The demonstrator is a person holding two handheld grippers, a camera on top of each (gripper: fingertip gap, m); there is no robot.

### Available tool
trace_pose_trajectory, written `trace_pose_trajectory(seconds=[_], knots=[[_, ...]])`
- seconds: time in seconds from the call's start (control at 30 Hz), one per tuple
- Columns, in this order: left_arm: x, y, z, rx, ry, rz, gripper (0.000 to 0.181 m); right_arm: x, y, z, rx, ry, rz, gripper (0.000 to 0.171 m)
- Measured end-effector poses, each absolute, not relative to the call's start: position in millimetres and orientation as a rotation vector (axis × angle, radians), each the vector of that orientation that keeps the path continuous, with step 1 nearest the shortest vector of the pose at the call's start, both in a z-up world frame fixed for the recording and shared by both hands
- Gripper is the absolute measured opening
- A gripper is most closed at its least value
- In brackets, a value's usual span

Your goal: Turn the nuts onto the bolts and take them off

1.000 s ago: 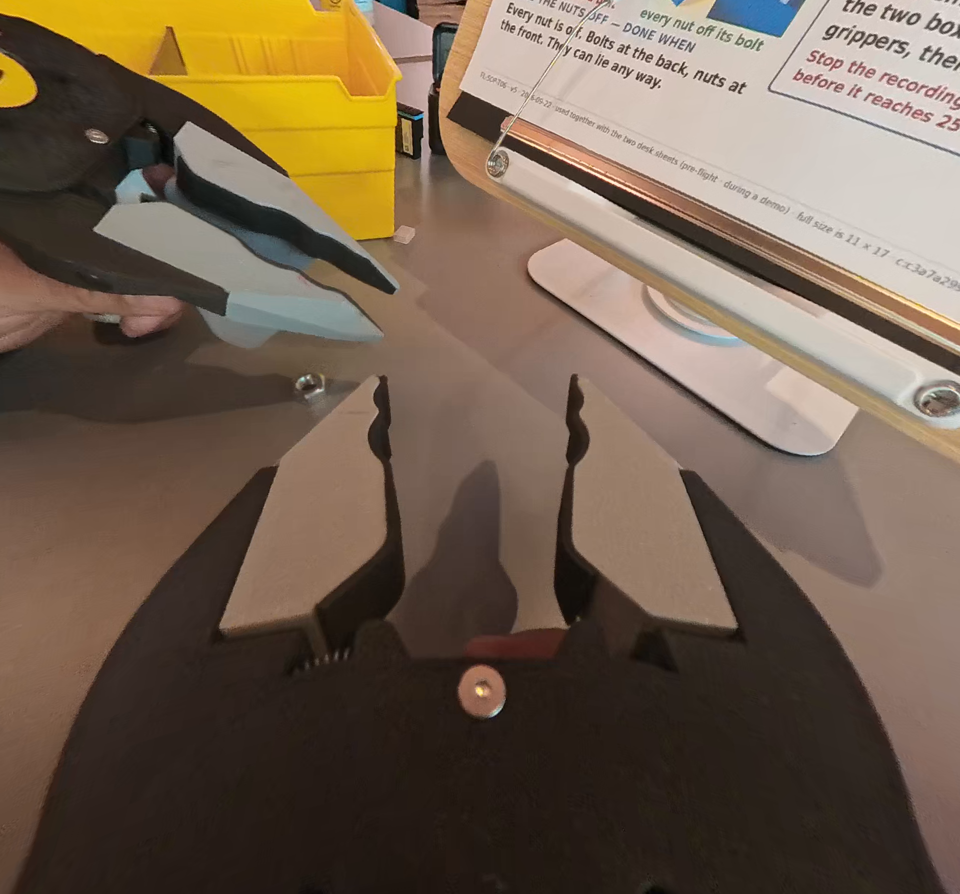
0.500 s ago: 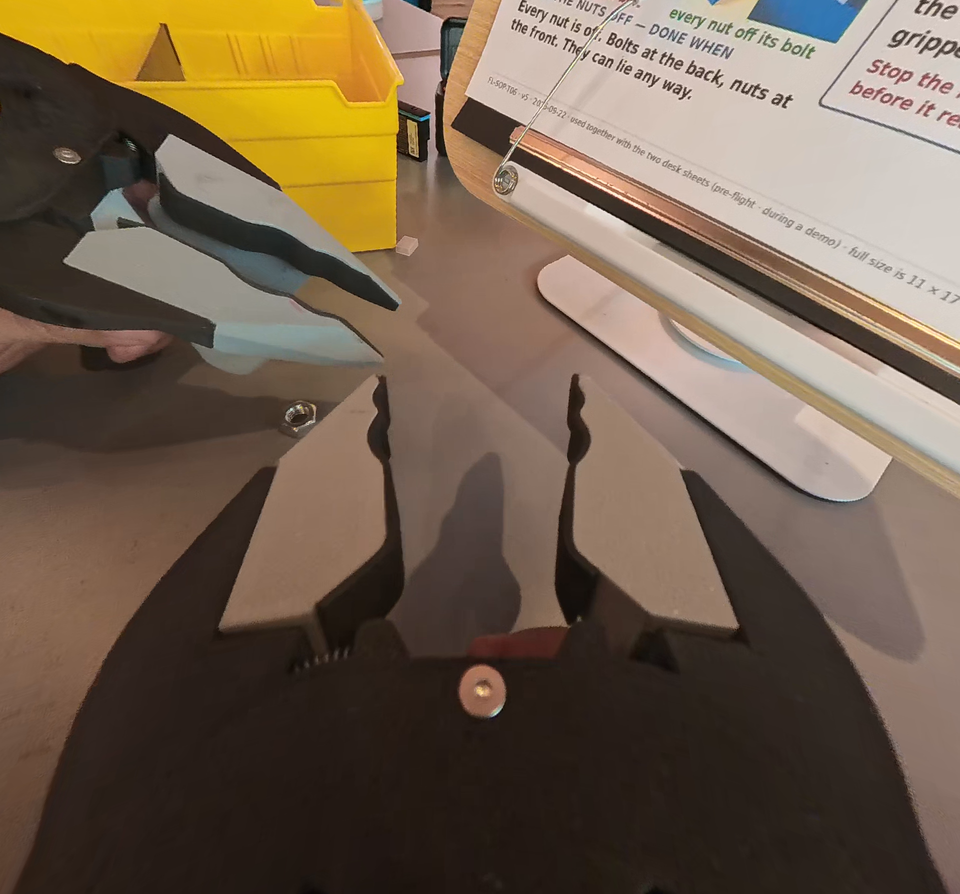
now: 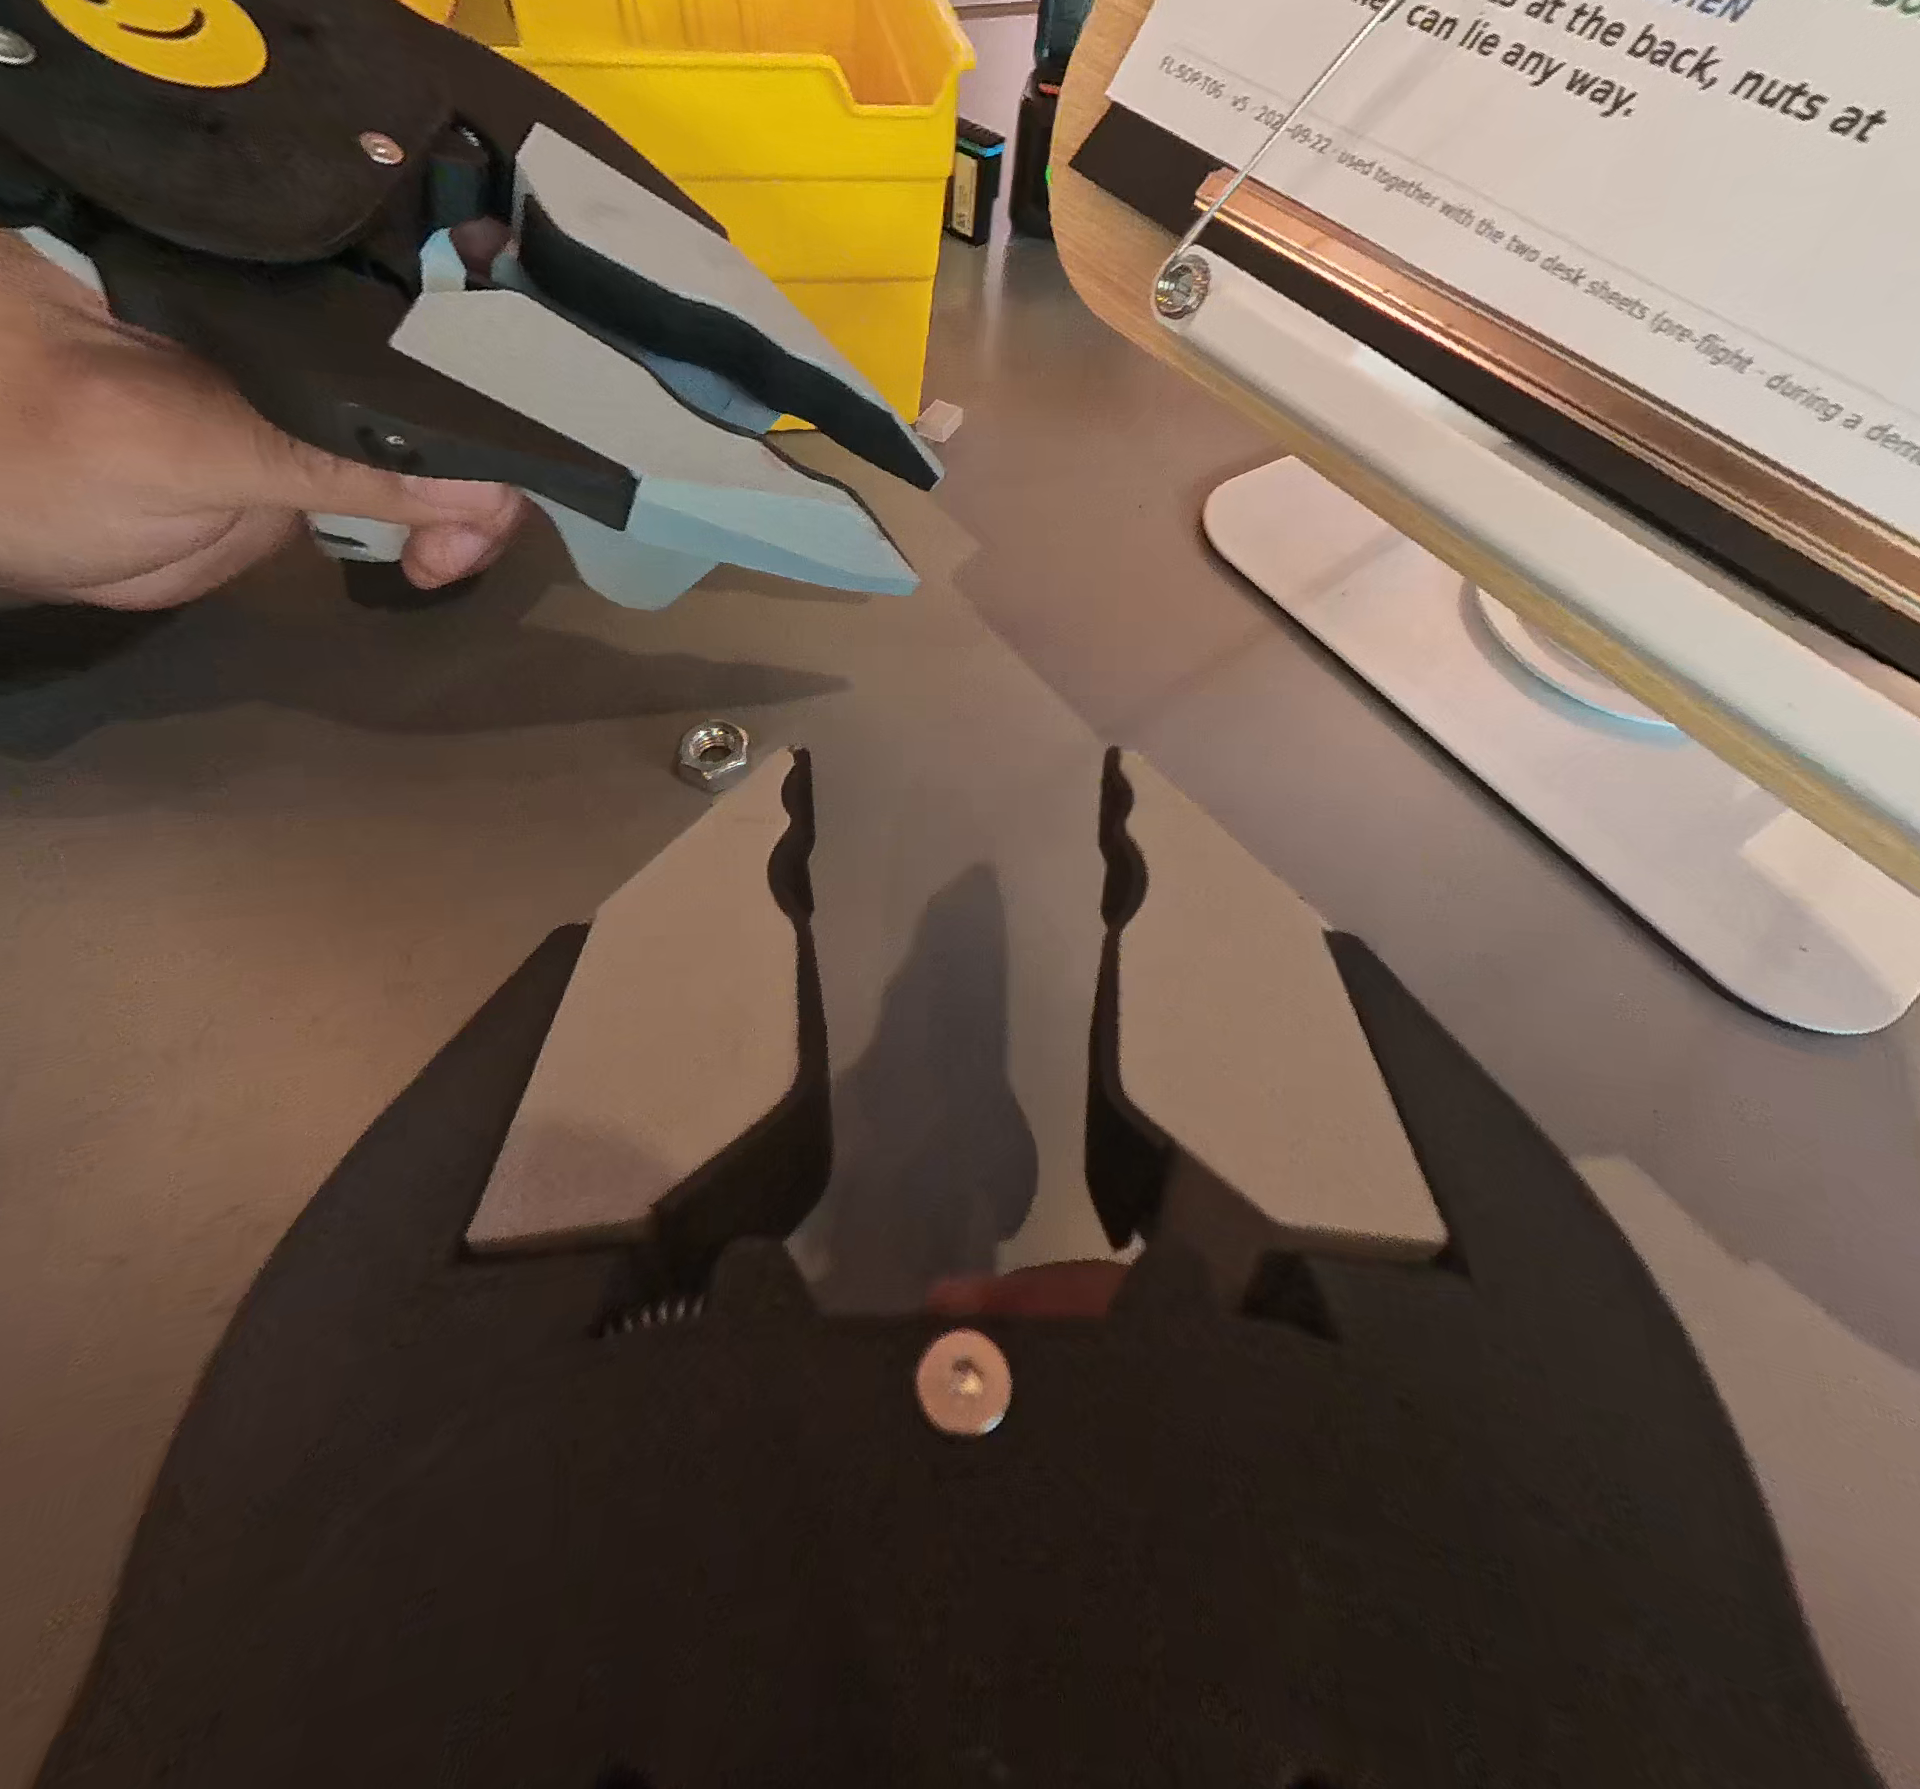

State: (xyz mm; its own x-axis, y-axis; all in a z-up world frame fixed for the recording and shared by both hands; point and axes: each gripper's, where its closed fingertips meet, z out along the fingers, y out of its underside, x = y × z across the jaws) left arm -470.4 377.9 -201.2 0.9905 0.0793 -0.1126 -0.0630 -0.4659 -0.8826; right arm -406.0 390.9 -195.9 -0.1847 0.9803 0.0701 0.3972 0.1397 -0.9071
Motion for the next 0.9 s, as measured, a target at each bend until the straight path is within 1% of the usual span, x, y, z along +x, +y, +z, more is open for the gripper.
trace_pose_trajectory(seconds=[0.1, 0.4, 0.47, 0.5, 0.57, 0.7, 0.8, 0.9], knots=[[-469.6, 378.3, -200.9, -2.046, -0.002, 0.170, 0.028, -404.8, 384.4, -198.4, -1.325, -1.734, 1.020, 0.043], [-475.6, 377.5, -198.7, -2.031, -0.047, 0.142, 0.028, -403.1, 372.6, -201.0, -1.284, -1.777, 0.995, 0.039], [-483.2, 376.1, -198.4, -2.031, -0.074, 0.163, 0.021, -402.9, 370.5, -202.0, -1.273, -1.788, 0.979, 0.039], [-489.4, 374.8, -197.6, -2.028, -0.100, 0.187, 0.000, -402.9, 369.9, -202.5, -1.269, -1.793, 0.972, 0.038], [-515.1, 369.1, -192.6, -2.000, -0.244, 0.306, 0.000, -402.7, 368.6, -203.1, -1.263, -1.799, 0.967, 0.037], [-532.4, 363.3, -182.9, -1.934, -0.333, 0.329, 0.000, -402.9, 369.3, -203.6, -1.266, -1.797, 0.956, 0.036], [-556.9, 352.7, -172.0, -1.863, -0.412, 0.451, 0.000, -402.4, 369.9, -202.4, -1.270, -1.785, 0.963, 0.035], [-575.3, 342.9, -165.8, -1.819, -0.510, 0.423, 0.000, -402.0, 370.4, -201.7, -1.275, -1.779, 0.971, 0.035]])
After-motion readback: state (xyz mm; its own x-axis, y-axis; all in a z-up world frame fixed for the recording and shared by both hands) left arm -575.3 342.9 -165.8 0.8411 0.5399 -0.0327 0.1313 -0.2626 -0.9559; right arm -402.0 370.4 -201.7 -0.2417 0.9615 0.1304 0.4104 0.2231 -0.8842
